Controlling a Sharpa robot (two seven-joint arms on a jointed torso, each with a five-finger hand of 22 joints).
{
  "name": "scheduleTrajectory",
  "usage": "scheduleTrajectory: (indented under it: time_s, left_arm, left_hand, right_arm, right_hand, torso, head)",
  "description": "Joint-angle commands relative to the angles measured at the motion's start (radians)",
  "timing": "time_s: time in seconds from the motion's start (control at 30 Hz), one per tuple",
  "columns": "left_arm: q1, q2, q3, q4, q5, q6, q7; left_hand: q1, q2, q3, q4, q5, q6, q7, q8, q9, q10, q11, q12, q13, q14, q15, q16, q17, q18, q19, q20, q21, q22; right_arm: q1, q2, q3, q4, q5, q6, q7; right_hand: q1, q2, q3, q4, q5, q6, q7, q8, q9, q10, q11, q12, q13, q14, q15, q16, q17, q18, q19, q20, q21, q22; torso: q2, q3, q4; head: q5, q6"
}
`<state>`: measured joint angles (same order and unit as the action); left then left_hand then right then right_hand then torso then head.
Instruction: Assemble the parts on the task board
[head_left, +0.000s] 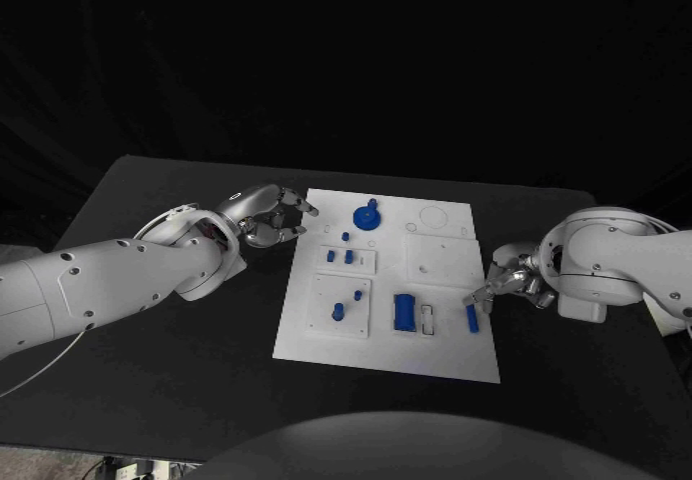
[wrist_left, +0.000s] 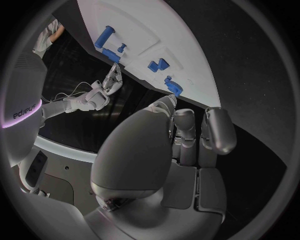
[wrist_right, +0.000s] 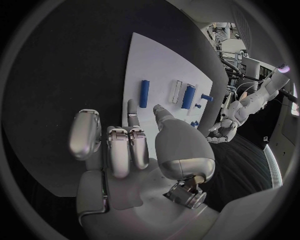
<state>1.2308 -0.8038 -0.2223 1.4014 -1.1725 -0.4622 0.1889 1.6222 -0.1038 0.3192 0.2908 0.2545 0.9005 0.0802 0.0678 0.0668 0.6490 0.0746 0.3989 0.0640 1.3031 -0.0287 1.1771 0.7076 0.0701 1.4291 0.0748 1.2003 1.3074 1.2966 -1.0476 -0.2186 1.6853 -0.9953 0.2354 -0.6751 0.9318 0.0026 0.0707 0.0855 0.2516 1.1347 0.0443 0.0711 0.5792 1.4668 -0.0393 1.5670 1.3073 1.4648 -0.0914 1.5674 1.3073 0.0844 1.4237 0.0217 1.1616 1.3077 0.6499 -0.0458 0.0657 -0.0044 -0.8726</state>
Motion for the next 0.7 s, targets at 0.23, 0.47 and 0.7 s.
scheduleTrajectory:
  time_s: [0.23, 0.47, 0.7]
  left_arm:
    - [0.000, 0.004, 0.001, 0.002, 0.005, 0.011, -0.007]
    - [0.000, 0.005, 0.001, 0.002, 0.005, 0.012, -0.009]
    - [0.000, 0.004, 0.001, 0.002, 0.005, 0.018, -0.012]
  left_hand:
    - [0.001, -0.008, 0.005, -0.001, 0.004, -0.001, 0.007, 0.000, 0.000, 0.006, -0.002, 0.002, 0.001, 0.000, 0.003, 0.004, 0.001, 0.005, 0.002, 0.008, 0.001, 0.165]
    - [0.000, -0.009, 0.008, -0.001, 0.004, 0.000, 0.008, 0.000, 0.000, 0.008, -0.001, 0.002, 0.001, -0.001, 0.003, 0.003, 0.000, 0.005, 0.002, 0.008, 0.001, 0.165]
    - [-0.001, -0.009, 0.010, -0.001, 0.004, 0.000, 0.008, 0.000, 0.000, 0.009, 0.000, 0.003, 0.001, -0.001, 0.004, 0.003, -0.001, 0.005, 0.002, 0.008, 0.002, 0.165]
  right_arm:
    - [-0.012, 0.013, -0.001, -0.005, -0.012, -0.005, -0.010]
    - [-0.029, 0.027, -0.001, -0.023, -0.012, 0.013, -0.013]
    - [-0.067, 0.050, -0.001, -0.054, -0.012, 0.014, -0.014]
  right_hand:
    - [0.022, 0.013, 0.005, -0.018, 0.007, 0.012, 0.001, -0.008, -0.029, 0.104, 0.010, 0.004, 0.263, 0.106, 0.005, 0.003, 0.263, 0.003, -0.001, 0.003, -0.028, 0.146]
    - [0.042, 0.015, 0.014, -0.037, 0.035, 0.010, 0.002, -0.008, -0.059, 0.104, 0.011, 0.004, 0.263, 0.106, 0.005, 0.003, 0.263, 0.006, -0.005, 0.004, -0.047, 0.141]
    - [0.067, 0.020, 0.040, -0.062, 0.068, 0.003, 0.005, -0.009, -0.092, 0.104, 0.013, 0.004, 0.263, 0.102, 0.006, -0.008, 0.247, 0.011, -0.012, 0.004, -0.077, 0.133]
  torso:
    - [-0.002, -0.0015, -0.0002]
    - [-0.001, -0.0009, 0.0002]
    - [0.002, 0.0010, -0.0001]
  head:
    - [-0.003, 0.000]
    - [-0.001, 0.000]
    - [0.006, 0.000]
